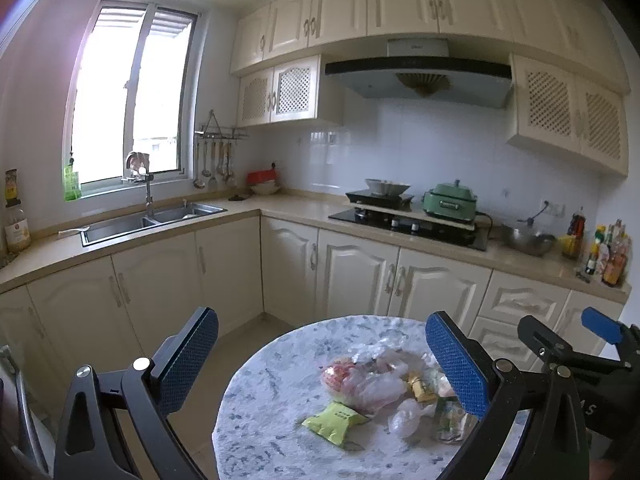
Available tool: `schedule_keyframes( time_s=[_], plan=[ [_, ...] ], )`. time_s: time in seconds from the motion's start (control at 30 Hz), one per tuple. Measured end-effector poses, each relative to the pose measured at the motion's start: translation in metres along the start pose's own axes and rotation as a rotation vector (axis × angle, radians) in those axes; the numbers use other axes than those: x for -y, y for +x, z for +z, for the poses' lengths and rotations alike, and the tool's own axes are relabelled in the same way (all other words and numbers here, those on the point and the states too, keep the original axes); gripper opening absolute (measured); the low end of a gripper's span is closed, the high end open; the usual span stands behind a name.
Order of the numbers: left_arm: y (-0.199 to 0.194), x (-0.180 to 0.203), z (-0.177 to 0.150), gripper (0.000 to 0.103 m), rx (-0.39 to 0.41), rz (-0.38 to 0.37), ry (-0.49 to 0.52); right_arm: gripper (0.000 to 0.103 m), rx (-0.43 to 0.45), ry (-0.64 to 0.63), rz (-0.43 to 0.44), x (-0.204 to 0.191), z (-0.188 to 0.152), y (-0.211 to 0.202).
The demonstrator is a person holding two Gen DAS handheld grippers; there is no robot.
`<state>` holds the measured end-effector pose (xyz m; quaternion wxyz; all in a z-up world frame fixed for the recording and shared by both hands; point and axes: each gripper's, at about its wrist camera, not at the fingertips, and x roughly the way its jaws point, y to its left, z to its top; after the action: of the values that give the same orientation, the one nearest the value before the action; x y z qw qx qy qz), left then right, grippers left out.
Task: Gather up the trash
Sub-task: 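Move both tools toward the trash pile on the table, then grasp the yellow-green snack bag with the left tool while the right tool grasps the juice carton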
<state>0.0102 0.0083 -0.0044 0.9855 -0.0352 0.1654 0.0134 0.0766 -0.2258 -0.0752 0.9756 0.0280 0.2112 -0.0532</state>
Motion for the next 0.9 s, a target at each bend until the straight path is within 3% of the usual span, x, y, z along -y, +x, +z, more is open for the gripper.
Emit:
schedule_keyframes(
  time_s=[0.17,0.37,0.9],
  plan=[
    [0.017,-0.003,-0.001,0.102,-0.023,-0.006,-0.003,0.103,-0.016,-0.009,-0.006,-0.001,-0.003,0.012],
    [0.051,-0.005,-0.011,0.102,-0.1,-0.009,0.002,0.103,-0.104,-0.016,-0.016,0.004,-0.02,0.043],
    [0.17,-0.002,-0.057,0.102,-0.428,0.003,0.051,0.103,-0.434,0.013,-0.047,0.038,-0.102,0.144]
  ],
)
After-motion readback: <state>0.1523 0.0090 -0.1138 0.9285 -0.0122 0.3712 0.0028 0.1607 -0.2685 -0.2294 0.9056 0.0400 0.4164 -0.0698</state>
